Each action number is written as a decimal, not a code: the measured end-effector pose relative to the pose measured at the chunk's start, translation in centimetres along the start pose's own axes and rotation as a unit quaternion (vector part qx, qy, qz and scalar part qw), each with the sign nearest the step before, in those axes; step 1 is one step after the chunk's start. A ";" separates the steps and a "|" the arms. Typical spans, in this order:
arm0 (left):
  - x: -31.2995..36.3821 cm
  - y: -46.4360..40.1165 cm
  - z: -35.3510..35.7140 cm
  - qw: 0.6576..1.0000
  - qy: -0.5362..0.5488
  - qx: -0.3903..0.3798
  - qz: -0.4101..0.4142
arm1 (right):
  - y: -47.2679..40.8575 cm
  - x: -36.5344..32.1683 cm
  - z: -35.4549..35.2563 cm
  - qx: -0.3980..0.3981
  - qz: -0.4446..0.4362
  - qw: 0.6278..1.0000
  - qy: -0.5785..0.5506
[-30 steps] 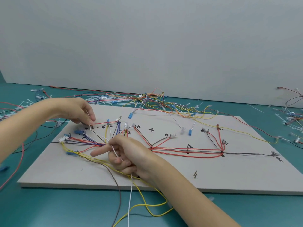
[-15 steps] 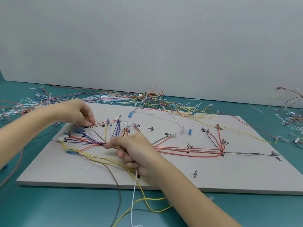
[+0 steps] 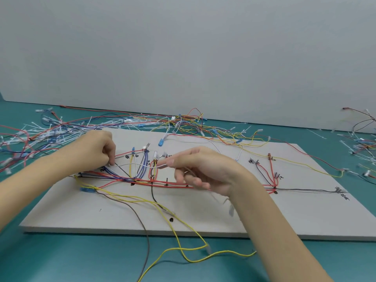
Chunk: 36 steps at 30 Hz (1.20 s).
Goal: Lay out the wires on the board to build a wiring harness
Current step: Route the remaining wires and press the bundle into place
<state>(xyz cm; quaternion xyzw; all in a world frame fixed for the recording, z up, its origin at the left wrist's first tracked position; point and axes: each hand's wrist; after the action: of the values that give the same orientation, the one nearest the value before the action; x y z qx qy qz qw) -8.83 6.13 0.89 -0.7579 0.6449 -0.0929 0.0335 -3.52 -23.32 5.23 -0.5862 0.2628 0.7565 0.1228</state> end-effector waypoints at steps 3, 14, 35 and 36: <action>-0.1 0.2 0.0 1.000 0.017 0.002 0.007 | 0.7 -0.4 -1.1 0.020 0.010 0.998 0.055; 0.7 0.7 -0.1 0.998 0.060 -0.012 -0.021 | 1.2 1.6 -2.4 0.057 0.075 0.980 0.176; 2.7 2.4 0.1 0.978 0.195 -0.066 0.033 | 2.4 2.3 -4.1 0.022 0.085 0.974 0.207; 2.6 2.4 0.1 0.976 0.206 -0.066 0.033 | 2.6 2.2 -4.4 0.024 0.087 0.974 0.210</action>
<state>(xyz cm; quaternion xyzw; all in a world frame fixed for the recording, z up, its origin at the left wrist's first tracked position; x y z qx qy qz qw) -10.72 3.15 0.63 -0.7012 0.6676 -0.2030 -0.1465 -1.82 -28.14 3.06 -0.7038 0.3507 0.6177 0.0131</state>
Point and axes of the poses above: each hand's wrist, its own y-axis away from the middle knuckle, its own z-axis out of the palm, x = y × z, and after that the axes turned 12 degrees about -y, right-handed
